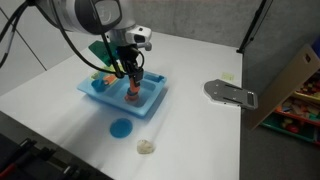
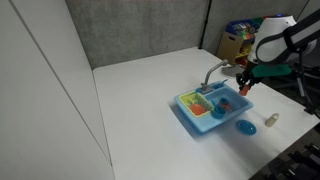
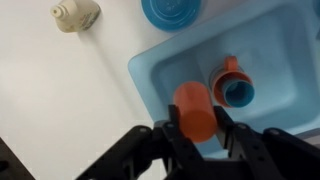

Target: Stack the orange cup on the blue cup in the sink

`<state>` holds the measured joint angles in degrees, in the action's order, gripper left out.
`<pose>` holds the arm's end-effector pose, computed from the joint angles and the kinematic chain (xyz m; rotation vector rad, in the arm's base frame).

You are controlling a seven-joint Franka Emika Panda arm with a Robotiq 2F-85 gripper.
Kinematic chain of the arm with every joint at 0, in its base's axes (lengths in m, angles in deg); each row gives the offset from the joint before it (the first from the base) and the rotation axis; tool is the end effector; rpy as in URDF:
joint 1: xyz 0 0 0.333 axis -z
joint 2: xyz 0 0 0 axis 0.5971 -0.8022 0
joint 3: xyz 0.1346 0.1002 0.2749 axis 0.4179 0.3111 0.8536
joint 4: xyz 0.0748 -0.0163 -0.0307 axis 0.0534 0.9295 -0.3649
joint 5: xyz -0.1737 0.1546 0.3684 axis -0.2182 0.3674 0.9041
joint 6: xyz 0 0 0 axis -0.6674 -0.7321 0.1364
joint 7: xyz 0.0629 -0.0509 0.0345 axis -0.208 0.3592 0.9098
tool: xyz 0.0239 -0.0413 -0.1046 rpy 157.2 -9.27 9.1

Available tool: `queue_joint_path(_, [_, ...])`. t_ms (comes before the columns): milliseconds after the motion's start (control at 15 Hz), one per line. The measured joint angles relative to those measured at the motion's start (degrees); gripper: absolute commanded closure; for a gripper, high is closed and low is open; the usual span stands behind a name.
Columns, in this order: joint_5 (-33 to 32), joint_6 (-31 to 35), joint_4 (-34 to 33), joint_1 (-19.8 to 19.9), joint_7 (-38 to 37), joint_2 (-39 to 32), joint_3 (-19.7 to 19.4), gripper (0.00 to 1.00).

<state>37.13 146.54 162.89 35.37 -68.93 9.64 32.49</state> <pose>0.5719 -0.1113 0.1737 2.9419 -0.7461 -0.0170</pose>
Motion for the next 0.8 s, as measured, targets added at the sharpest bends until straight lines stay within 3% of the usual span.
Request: queue_joint_path(800, [-0.3,3.8,-3.3,-2.3,0.1,-4.8,3.6,0.86])
